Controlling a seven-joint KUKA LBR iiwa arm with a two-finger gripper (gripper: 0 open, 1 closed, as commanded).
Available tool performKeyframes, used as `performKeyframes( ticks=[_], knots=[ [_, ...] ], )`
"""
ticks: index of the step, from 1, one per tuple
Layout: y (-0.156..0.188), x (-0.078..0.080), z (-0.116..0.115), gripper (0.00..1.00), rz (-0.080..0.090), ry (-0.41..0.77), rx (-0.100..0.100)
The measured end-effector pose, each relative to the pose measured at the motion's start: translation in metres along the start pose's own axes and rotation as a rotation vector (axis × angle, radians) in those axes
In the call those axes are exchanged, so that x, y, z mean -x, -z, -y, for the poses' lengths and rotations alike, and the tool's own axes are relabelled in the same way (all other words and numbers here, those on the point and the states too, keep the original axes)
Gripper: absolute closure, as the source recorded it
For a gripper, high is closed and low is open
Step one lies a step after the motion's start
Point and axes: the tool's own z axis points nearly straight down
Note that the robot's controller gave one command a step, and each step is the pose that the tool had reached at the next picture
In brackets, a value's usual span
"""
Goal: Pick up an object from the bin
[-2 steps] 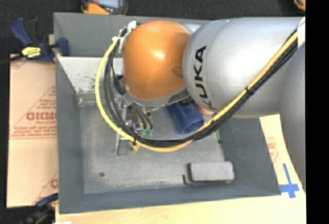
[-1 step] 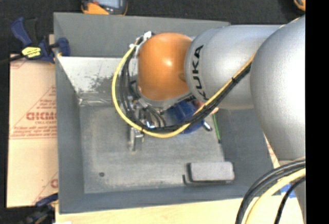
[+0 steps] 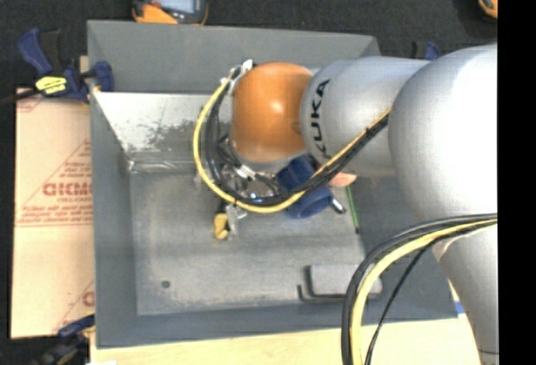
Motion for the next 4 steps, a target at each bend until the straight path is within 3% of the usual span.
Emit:
performKeyframes(
  ticks=[1,2,3,4],
  knots=[
    [0.003,0.011,0.027,0.00,0.004,0.119,-0.005],
    [0.002,0.003,0.007,0.00,0.005,0.012,0.000],
    [0.004,0.007,0.019,1.00,0.010,0.037,-0.003],
    [0.004,0.007,0.020,1.00,0.010,0.036,-0.003]
  ],
)
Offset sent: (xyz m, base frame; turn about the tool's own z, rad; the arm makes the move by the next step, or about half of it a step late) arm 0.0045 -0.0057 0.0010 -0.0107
